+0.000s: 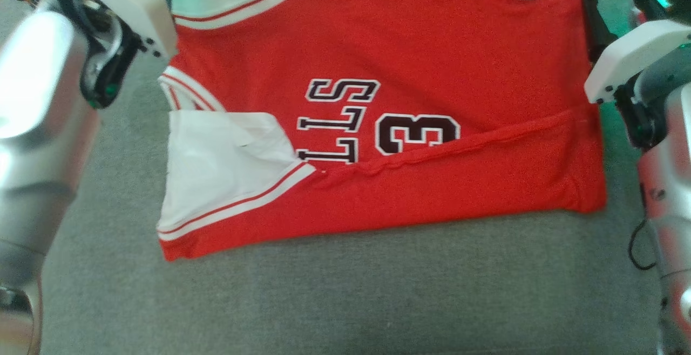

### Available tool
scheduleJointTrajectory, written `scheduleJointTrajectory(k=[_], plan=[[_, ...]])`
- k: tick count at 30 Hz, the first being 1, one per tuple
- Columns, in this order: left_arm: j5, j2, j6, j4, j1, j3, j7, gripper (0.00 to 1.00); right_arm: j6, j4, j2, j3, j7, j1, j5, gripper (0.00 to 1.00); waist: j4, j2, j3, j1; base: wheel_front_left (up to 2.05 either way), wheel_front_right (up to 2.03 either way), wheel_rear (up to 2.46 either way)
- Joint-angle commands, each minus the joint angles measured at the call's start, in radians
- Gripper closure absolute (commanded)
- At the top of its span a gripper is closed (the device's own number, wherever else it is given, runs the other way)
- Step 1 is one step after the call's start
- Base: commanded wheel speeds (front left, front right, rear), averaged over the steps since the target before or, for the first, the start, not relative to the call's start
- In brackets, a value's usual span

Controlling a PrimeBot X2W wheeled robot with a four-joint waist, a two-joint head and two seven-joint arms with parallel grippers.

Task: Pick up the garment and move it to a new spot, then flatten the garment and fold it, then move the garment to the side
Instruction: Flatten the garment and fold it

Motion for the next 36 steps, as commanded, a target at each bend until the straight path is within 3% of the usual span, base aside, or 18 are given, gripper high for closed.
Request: scheduleJointTrajectory(k=[1, 13, 14, 15, 25, 36], plan=[[-0.006, 0.039, 0.010, -0.038, -0.026, 0.028, 0.003, 1.00, -0.001, -0.014, -0.011, 0.017, 0.007, -0.026, 0.007, 0.00, 0.023, 0.0000, 0.003, 0.0001, 0.00, 0.00, 0.00], [-0.011, 0.044, 0.036, -0.149, 0.015, -0.002, 0.056, 1.00, -0.001, 0.192, -0.083, 0.160, 0.062, -0.125, 0.061, 0.00, 0.057, 0.0000, 0.025, 0.0001, 0.00, 0.00, 0.00], [-0.011, 0.046, 0.038, -0.150, 0.015, -0.002, 0.059, 1.00, -0.001, 0.204, -0.085, 0.176, 0.069, -0.131, 0.073, 0.25, 0.057, 0.0000, 0.027, 0.0001, 0.00, 0.00, 0.00], [-0.010, 0.049, 0.041, -0.150, 0.015, -0.002, 0.061, 1.00, -0.001, 0.212, -0.086, 0.193, 0.073, -0.138, 0.085, 1.00, 0.057, 0.0000, 0.028, 0.0001, 0.00, 0.00, 0.00], [0.017, 0.084, 0.087, -0.073, -0.032, 0.030, 0.012, 1.00, -0.001, 0.222, -0.085, 0.244, -0.008, -0.252, 0.199, 1.00, 0.028, 0.0000, 0.040, 0.0001, 0.00, 0.00, 0.00], [0.060, 0.031, 0.115, 0.119, -0.206, 0.070, -0.170, 1.00, -0.001, 0.276, -0.046, 0.217, -0.147, -0.444, 0.270, 1.00, -0.001, 0.0000, 0.071, 0.0001, 0.00, 0.00, 0.00]])
